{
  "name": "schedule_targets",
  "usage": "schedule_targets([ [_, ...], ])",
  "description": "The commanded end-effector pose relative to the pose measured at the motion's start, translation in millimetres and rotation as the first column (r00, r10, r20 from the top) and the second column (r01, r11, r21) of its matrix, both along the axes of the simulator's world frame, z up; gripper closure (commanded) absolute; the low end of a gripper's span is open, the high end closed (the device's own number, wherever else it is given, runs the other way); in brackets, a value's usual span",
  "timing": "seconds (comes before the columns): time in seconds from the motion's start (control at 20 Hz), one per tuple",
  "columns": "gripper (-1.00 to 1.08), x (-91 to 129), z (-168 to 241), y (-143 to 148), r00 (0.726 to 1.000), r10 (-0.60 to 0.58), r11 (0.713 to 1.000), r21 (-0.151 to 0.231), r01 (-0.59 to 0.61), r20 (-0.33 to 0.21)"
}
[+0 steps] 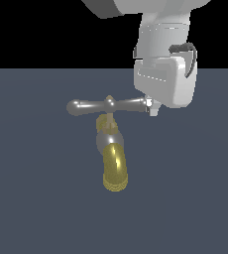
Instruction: Turn on the faucet by rotating a designated handle.
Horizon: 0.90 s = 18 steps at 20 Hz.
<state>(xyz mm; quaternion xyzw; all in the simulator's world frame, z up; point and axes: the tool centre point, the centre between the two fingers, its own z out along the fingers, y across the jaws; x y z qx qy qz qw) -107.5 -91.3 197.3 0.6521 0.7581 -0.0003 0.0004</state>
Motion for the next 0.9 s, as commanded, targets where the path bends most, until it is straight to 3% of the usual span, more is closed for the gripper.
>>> schedule_targets([
  [0.0,1.08,0,0,0,1.0,0.002,1.0,0.0,-0.002,0.0],
  [0.85,1.08,36,0,1,1.0,0.003,1.0,0.001,-0.003,0.0],
])
